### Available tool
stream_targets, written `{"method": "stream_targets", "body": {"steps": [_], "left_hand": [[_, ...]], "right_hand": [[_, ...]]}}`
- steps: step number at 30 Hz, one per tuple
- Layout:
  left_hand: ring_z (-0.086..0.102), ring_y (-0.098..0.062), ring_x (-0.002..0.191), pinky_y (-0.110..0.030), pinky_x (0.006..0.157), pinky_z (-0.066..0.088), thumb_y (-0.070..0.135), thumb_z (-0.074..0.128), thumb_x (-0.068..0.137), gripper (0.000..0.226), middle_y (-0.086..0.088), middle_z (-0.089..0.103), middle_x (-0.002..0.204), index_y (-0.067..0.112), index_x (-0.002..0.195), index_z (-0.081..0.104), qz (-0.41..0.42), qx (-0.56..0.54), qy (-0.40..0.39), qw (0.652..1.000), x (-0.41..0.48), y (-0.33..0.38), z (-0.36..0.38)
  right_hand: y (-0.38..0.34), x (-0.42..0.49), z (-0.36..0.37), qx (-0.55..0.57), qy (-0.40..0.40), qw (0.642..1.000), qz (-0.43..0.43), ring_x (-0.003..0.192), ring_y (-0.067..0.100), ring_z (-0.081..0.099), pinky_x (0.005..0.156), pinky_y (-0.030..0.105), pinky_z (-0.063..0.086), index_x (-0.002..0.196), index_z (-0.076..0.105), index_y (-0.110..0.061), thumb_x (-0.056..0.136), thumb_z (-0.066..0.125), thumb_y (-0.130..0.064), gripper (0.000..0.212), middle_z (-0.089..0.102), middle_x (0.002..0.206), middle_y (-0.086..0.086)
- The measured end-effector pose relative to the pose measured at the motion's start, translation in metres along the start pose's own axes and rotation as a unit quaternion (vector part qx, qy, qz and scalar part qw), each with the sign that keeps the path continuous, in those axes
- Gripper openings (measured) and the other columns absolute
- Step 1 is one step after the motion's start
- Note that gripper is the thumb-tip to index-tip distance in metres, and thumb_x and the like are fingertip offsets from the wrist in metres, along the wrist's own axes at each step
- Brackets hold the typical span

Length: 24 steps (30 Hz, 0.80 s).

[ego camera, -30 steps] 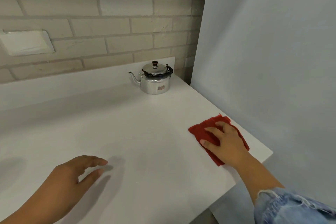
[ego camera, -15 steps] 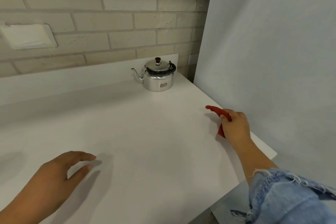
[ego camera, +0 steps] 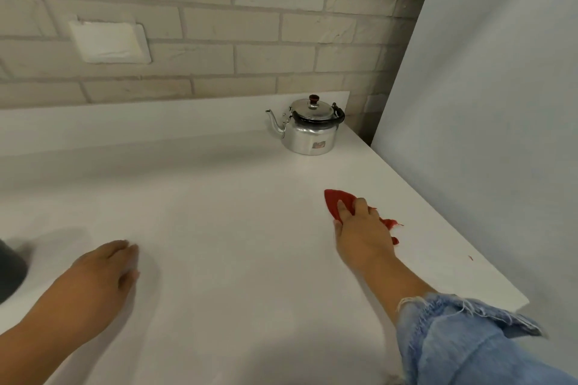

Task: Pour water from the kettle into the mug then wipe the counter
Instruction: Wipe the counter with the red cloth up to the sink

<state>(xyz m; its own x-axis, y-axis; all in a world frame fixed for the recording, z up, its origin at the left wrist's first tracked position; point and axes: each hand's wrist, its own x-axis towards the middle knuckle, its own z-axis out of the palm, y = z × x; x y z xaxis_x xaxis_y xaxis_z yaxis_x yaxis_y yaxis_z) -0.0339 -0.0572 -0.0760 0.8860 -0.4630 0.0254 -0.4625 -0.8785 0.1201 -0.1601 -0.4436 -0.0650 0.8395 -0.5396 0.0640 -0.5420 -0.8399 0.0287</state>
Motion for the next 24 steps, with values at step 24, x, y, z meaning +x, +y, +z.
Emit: {"method": "stream_targets", "body": {"steps": [24], "left_hand": [[0.044,-0.023,0.129,-0.035,0.103,0.039,0.023,0.043,0.092,0.043,0.003,0.041,0.146,0.027,0.135,0.045,-0.012,-0.056,-0.042,0.997,-0.002,0.002,-0.022]], "right_hand": [[-0.132,0.024,-0.005,0.185,0.003,0.964,-0.191,0.105,0.031,0.050,0.090,0.041,0.047,0.132,0.050,-0.029,0.092,0.048,-0.041,0.042,0.045,0.123,0.007]]}}
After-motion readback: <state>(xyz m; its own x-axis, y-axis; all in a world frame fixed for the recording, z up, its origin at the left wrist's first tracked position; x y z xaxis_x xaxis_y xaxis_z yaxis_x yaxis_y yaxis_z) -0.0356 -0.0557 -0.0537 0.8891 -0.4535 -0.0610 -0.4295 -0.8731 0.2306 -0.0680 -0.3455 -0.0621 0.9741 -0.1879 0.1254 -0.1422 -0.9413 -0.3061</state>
